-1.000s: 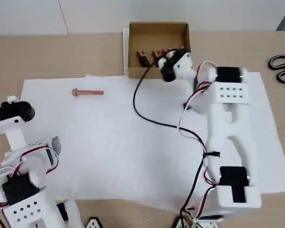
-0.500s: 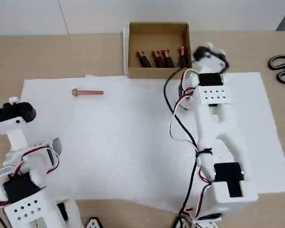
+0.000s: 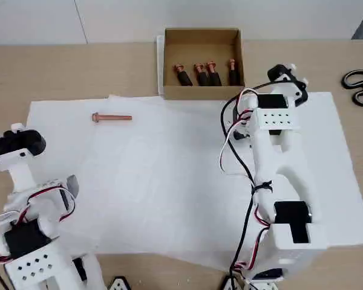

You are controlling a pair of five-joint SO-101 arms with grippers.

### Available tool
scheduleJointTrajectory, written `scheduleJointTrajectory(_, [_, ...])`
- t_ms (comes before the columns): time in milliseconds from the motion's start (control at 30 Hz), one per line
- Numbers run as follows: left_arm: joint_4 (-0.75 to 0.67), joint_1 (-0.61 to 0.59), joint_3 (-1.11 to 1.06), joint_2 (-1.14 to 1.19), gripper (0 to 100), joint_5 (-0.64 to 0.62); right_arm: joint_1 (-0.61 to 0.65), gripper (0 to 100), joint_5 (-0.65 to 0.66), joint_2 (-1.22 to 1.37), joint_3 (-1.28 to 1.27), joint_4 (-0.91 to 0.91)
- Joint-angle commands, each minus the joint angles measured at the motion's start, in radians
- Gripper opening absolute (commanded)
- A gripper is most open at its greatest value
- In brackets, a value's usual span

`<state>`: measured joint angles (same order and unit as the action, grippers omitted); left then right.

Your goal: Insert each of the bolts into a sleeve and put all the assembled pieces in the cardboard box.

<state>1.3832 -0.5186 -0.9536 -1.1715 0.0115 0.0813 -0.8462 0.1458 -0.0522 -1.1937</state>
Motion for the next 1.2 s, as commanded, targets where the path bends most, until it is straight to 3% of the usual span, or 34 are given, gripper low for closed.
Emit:
scheduleJointTrajectory(0, [-0.021, -0.006, 0.002, -0.008, 25, 0.005, -0.012, 18.4, -0.117, -0.001, -0.003, 0.061])
scheduleJointTrajectory(200, [-0.021, -0.006, 0.002, -0.008, 25, 0.005, -0.013, 18.4, -0.288, 0.045, -0.008, 0.162])
scheduleJointTrajectory(400, [-0.021, -0.006, 0.002, -0.008, 25, 0.005, -0.016, 18.4, -0.359, 0.130, -0.008, 0.239])
scheduleJointTrajectory(800, [-0.021, -0.006, 0.002, -0.008, 25, 0.005, -0.045, 18.1, -0.365, 0.255, -0.008, 0.334])
scheduleJointTrajectory(867, [-0.021, -0.006, 0.002, -0.008, 25, 0.005, -0.045, 15.1, -0.365, 0.260, -0.008, 0.328])
scheduleJointTrajectory(1000, [-0.021, -0.006, 0.002, -0.008, 25, 0.005, -0.058, 0.0, -0.365, 0.262, -0.011, 0.325])
scheduleJointTrajectory(1167, [-0.021, -0.006, 0.002, -0.008, 25, 0.005, -0.082, 0.9, -0.365, 0.260, -0.009, 0.292])
